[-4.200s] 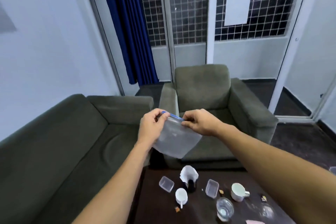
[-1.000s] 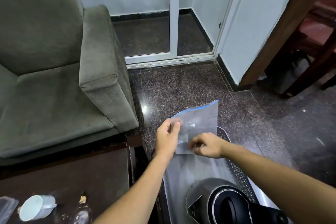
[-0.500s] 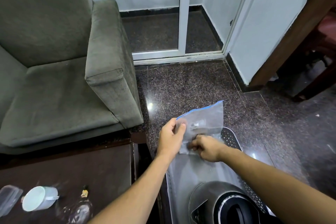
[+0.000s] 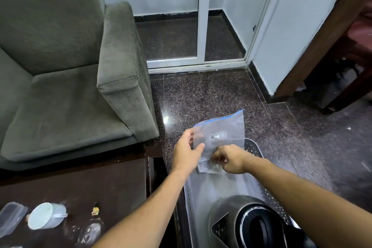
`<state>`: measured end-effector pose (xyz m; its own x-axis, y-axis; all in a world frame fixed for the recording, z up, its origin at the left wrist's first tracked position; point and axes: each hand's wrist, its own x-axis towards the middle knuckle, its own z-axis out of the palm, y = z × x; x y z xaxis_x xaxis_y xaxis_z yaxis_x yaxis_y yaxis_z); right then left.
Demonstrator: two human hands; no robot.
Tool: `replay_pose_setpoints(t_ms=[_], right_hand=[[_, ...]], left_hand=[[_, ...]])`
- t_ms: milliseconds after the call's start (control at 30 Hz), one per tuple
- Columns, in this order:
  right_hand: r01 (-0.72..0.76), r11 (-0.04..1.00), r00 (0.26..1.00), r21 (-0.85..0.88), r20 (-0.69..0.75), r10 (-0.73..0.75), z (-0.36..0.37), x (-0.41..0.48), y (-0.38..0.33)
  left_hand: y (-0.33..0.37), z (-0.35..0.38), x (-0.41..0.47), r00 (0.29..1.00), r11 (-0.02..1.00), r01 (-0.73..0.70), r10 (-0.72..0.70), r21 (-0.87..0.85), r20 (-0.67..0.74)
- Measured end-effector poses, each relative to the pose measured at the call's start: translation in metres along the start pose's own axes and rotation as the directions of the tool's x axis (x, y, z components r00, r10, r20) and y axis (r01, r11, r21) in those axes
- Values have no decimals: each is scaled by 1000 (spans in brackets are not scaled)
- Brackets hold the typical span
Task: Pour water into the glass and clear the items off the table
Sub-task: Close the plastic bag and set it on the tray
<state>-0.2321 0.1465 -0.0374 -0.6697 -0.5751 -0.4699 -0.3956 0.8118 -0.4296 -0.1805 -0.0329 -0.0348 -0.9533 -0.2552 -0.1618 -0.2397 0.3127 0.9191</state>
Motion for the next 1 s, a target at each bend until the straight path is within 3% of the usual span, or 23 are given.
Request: replay_pose_setpoints(t_ms=[233,500,800,900,1000], right_hand=[[19,990,996,-139,91,-6,15,-1,-1],[30,995,982,-98,189,-11,7,1,-3],[226,807,916,-546,401,16,-3,-8,-25],[234,777,914,-585,404,29,-6,-11,-26],[187,814,912,-550,404,63,-9,-9,-29]], left_hand=[[-3,-3,-6,1000,999,19,-19,39,6],[-4,-3,-10,1000,950,15,-6,313,-31],[-2,-6,-6,999,903,0,16,431,-33],[-1,-10,-6,1000,904,8,2,427,-23],[2,-15,-7,1000,914,18,-24,406,10]])
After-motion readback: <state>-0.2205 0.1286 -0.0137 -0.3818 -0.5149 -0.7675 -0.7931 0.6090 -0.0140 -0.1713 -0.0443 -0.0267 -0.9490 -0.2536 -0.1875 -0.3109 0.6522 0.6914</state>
